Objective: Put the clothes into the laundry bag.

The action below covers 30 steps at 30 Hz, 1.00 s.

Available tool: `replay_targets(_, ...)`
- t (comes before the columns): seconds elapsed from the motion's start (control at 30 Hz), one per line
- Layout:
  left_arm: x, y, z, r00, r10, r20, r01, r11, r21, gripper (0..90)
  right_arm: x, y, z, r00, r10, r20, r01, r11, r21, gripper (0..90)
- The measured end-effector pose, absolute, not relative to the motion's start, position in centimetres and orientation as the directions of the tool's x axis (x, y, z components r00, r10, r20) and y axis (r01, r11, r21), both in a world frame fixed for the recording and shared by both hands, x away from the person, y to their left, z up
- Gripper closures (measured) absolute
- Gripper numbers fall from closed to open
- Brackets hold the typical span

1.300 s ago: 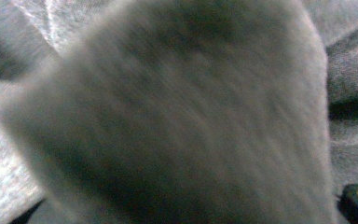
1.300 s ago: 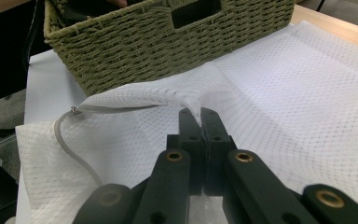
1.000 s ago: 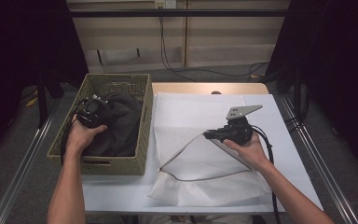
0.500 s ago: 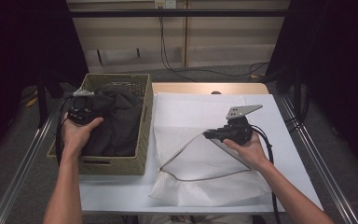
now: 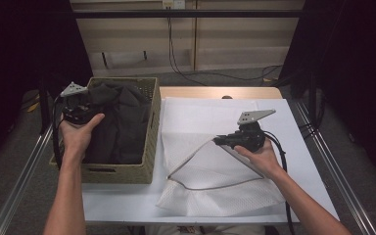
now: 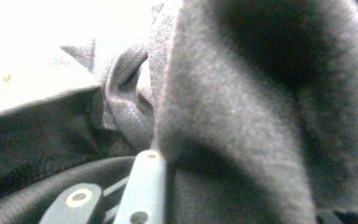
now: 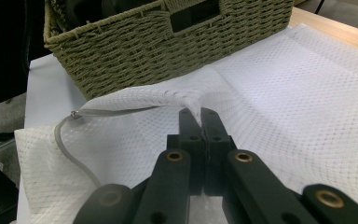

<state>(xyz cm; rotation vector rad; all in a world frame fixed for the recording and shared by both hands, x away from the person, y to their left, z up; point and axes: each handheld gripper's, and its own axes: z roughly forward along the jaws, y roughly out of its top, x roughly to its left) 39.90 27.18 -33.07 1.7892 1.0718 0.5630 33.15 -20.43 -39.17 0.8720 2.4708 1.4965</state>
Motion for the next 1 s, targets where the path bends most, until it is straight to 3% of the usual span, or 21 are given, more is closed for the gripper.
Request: replay_targets(1.0,37.4,28.9,-27.7,0.509,0.852,-0.121,0.233,-0.001,0.972,75.4,33.2,-20.7,-39.0,-0.823,0.534,0.194,0.412,0.326,0.851,89.7)
